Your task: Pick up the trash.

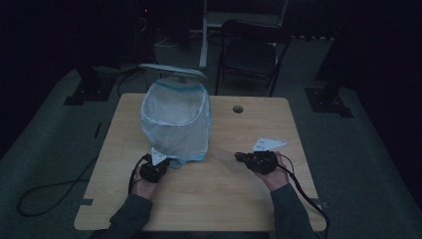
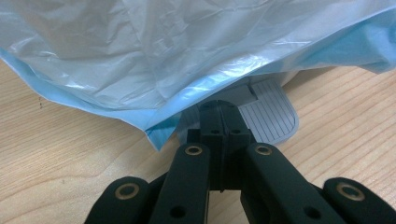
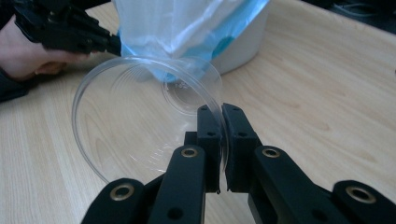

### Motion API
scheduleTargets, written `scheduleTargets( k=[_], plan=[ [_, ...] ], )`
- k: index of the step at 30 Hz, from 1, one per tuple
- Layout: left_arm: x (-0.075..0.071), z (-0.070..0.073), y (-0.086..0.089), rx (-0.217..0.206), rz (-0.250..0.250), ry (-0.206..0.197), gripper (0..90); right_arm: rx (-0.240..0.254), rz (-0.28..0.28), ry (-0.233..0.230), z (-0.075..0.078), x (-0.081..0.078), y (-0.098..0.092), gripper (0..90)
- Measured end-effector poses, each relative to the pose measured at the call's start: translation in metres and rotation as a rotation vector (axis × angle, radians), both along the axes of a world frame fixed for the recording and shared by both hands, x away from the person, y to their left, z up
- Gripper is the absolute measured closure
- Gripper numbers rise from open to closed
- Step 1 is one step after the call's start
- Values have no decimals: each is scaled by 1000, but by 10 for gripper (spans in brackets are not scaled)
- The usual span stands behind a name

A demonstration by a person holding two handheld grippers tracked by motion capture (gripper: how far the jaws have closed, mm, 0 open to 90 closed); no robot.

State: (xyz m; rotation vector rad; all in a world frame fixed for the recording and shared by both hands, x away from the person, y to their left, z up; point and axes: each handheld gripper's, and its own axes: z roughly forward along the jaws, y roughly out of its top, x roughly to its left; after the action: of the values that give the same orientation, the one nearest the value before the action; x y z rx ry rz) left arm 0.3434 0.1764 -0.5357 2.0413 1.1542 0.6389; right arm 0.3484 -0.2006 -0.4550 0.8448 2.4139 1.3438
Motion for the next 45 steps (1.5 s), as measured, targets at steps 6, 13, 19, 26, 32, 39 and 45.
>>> scheduleTargets(
  k=[6,13,19,26,32,39,45],
  plan=[
    [0,0,0,-1,1,-1,900,7,5,-22,10,1,1,866],
    [0,0,0,-2,1,-1,900,12,6,-43,18,1,0,866],
    [0,0,0,2,-1,1,900,31,-1,-52,23,1,-4,866],
    [0,0,0,0,1,0,900,28,1,-74,33,1,-2,866],
    [0,0,0,-1,-1,0,900,26,7,-90,40,2,1,866],
    [0,0,0,-1,0,0,900,25,13,-103,45,4,4,866],
    [0,0,0,0,0,-1,900,23,18,-106,47,4,6,866]
  ],
)
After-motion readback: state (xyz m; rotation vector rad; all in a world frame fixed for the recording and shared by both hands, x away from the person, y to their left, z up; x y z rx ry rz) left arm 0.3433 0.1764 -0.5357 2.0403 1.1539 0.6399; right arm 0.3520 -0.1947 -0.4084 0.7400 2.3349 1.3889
